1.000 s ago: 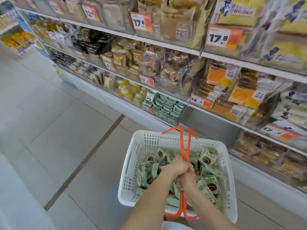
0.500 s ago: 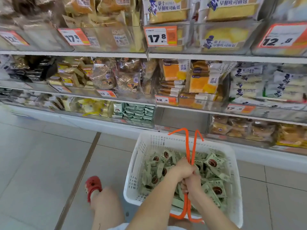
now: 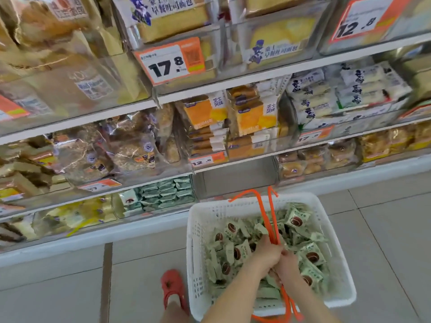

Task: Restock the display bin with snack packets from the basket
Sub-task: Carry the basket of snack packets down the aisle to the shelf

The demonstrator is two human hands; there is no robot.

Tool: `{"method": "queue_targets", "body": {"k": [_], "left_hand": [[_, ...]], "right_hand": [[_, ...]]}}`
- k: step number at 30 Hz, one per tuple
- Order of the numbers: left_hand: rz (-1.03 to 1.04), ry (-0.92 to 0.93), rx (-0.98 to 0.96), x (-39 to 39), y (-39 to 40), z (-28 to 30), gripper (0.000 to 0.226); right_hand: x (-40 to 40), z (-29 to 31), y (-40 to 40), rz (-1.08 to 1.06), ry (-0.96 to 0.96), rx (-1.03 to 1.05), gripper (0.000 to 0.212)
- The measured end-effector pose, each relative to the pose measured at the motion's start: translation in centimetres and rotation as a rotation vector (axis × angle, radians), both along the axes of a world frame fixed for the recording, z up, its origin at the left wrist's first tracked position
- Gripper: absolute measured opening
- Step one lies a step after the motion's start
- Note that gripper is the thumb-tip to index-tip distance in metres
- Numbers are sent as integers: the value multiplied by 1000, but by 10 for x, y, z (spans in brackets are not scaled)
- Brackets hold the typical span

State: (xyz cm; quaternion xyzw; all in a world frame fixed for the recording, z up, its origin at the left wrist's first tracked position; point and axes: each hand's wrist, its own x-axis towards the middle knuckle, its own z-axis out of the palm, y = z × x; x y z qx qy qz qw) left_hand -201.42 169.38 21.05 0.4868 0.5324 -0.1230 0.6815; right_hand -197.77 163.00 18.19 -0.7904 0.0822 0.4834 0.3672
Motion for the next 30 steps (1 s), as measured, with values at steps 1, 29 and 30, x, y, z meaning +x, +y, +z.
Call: {"method": "queue_targets", "body": {"k": [1, 29, 30], "left_hand": [[9, 2, -6, -4, 5, -7, 11], [-40, 116, -18, -96, 38, -264, 33], [-22, 122, -8, -96, 41, -269, 32]], "right_hand": [[-4, -7, 3, -15, 8, -9, 15], [-108, -239, 46, 99, 34, -144, 23], [-107, -243, 50, 102, 40, -139, 24]]}}
